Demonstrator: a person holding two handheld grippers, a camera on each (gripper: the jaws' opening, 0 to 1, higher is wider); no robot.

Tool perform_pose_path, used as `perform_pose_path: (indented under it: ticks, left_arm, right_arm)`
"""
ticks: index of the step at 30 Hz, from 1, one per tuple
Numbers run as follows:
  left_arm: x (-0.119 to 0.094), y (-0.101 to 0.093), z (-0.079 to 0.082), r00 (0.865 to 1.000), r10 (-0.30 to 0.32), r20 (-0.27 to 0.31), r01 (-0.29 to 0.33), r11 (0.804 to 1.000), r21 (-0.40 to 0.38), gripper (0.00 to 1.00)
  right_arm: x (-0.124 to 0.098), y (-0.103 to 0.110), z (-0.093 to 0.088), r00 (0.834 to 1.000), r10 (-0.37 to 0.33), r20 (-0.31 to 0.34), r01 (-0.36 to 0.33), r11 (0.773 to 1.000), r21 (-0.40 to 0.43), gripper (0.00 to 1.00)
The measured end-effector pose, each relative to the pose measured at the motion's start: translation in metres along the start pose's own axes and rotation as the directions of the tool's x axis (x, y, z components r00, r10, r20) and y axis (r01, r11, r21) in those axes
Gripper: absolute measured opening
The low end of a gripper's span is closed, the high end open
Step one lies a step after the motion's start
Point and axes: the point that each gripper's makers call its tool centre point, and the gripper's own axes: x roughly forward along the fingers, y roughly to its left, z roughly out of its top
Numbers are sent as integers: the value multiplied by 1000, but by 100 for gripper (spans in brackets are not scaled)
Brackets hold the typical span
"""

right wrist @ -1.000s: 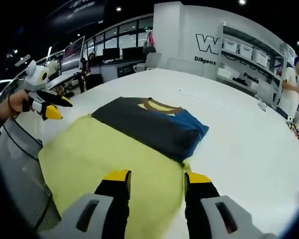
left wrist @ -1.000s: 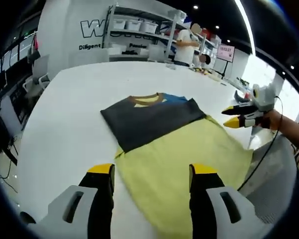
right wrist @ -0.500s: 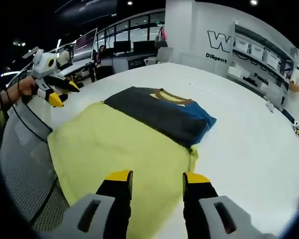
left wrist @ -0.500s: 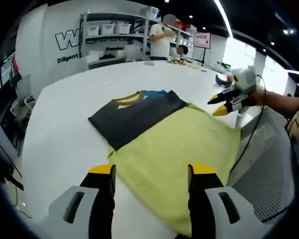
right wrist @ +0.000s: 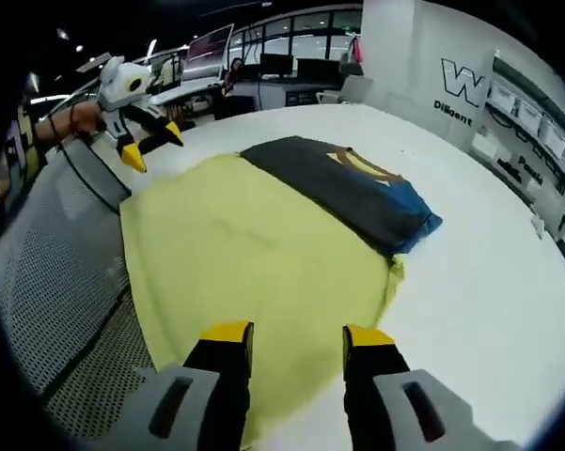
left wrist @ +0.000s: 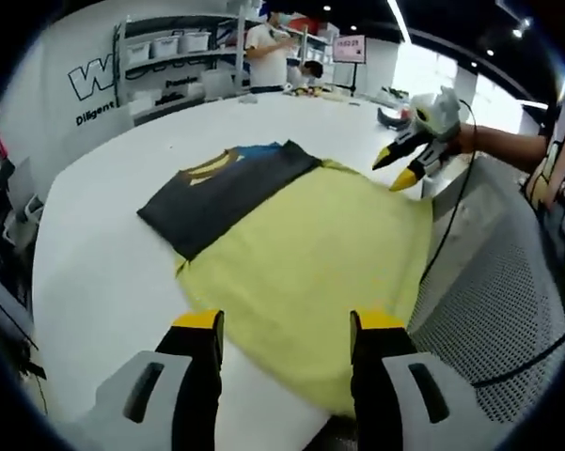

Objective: Fold the garment on the visible template until the final outline fits inside the template.

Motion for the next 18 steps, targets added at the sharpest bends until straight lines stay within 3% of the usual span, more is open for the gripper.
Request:
perform_pose_path:
  ticks: [2, 4, 6, 8, 10, 11, 14, 18]
  left_arm:
    - [2, -7, -13, 999, -22, -45, 25, 998, 55, 47]
    - [2, -9, -19, 997, -38, -64, 42, 997, 67, 47]
    - [2, -9, -29, 994, -43, -97, 52, 994, 91, 47]
    - [2, -13, -35, 992, -75, -106, 78, 997, 21, 47]
    - [3, -14, -36, 991, -77, -105, 84, 994, 64, 46]
    - [3, -14, -39, 989, -70, -130, 86, 989, 120, 46]
    - [6, -17, -48, 982, -62, -177, 92, 981, 168, 45]
    - [9, -16, -57, 978, -49, -201, 81, 985, 152, 42]
  right_arm:
    - [-3, 8, -7, 999, 51, -18, -52, 997, -58, 33]
    - [-3, 12, -11, 996, 78, -29, -80, 995, -60, 33]
    - [-5, 20, -16, 990, 125, -64, -132, 984, -116, 35]
    - [-7, 30, -15, 981, 185, -54, -190, 974, -126, 36]
    - [-9, 34, -23, 971, 209, -113, -227, 958, -178, 34]
    - [-10, 37, -26, 965, 222, -138, -247, 947, -204, 34]
    - [-9, 39, -31, 960, 230, -161, -260, 943, -208, 33]
    - [-11, 37, -26, 965, 224, -139, -249, 946, -207, 29]
